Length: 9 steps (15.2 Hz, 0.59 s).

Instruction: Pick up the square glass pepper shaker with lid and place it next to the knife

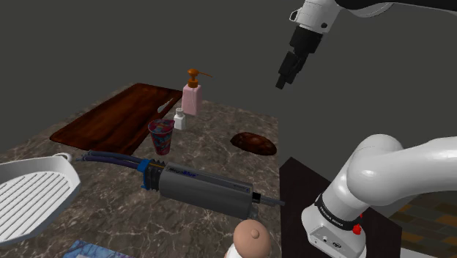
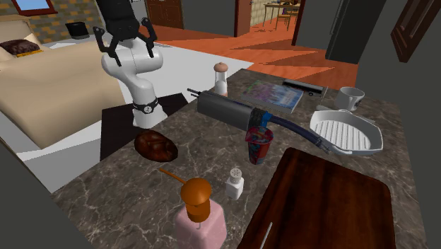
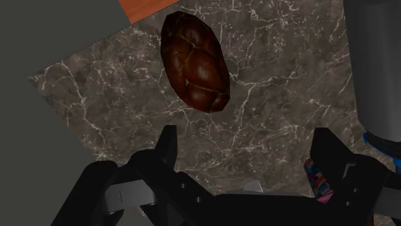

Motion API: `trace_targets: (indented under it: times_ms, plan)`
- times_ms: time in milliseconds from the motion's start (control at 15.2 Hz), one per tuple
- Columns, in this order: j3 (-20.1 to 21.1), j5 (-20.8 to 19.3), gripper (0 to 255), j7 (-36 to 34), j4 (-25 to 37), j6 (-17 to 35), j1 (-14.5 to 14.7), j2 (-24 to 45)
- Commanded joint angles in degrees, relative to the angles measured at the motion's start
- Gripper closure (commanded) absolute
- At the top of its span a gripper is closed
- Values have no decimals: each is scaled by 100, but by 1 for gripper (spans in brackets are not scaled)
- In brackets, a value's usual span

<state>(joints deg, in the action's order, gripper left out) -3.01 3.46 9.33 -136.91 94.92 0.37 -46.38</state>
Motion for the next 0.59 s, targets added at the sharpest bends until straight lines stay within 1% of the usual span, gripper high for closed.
trace_targets:
  times_ms: [0,264,528]
  plan:
    - [0,0,0,0,0,0,0,0]
    - [55,161,0,20,-185,846,112,552]
    - [106,332,0,65,-232,1665,238,1213]
